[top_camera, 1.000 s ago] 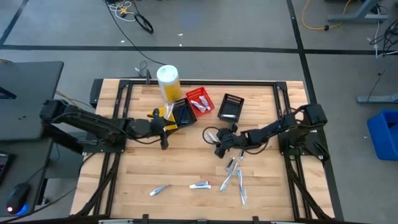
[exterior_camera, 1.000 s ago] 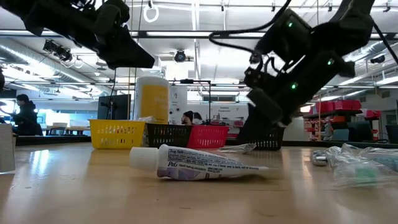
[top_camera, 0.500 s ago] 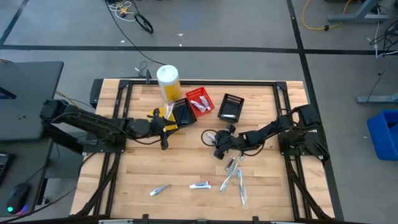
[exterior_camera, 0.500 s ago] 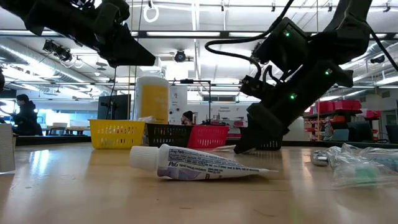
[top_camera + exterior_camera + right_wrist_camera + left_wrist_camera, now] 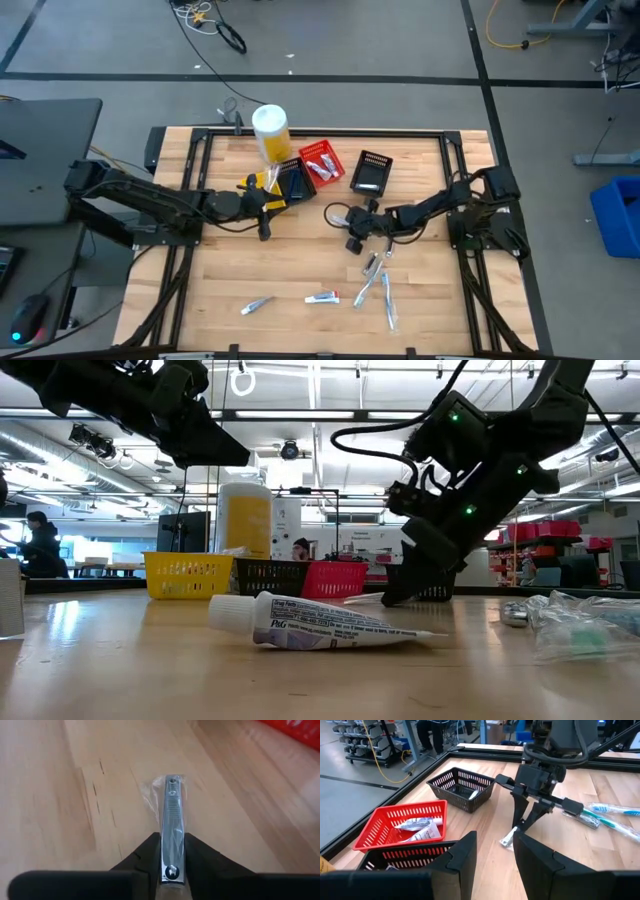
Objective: Pick & Place Travel size toiletries
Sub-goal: Put the silver nail cutter into the right black bin
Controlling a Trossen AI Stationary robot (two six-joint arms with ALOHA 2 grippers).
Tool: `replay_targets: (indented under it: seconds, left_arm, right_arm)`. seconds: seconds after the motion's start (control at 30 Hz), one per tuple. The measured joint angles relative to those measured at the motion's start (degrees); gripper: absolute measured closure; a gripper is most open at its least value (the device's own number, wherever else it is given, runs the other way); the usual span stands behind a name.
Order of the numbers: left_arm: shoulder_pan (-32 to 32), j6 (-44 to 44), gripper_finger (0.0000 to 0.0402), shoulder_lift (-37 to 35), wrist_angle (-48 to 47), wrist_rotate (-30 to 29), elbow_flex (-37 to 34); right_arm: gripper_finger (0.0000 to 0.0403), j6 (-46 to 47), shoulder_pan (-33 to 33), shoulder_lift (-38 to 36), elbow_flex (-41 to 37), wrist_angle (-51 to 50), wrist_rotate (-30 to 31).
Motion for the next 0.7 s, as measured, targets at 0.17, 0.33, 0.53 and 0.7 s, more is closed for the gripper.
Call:
replay_targets:
  seconds: [0.17, 0.33, 0.53, 0.7]
  left_arm:
    - [0.0, 0.0, 0.0264, 0.0, -0.06, 0.0, 0.0]
    - [0.0, -0.02, 0.0264, 0.0, -0.26, 0.0, 0.0]
    - [0.0, -0.29, 0.0264, 0.0, -0.29, 0.0, -0.01]
    - [0.0, -0.44, 0.0264, 0.0, -0.25, 0.0, -0.02]
  right_arm:
    - [0.034, -1.22, -1.69, -2.06, -0.02, -1.51, -0.89]
    - [0.034, -3.36, -3.3, -7.07, 0.01, -6.48, -0.83]
    - [0.0341, -6.57, -7.11, -18.89, 0.05, -13.1, 4.82]
    - [0.0338, -9.39, -13.93, -25.98, 0.07, -20.68, 7.71]
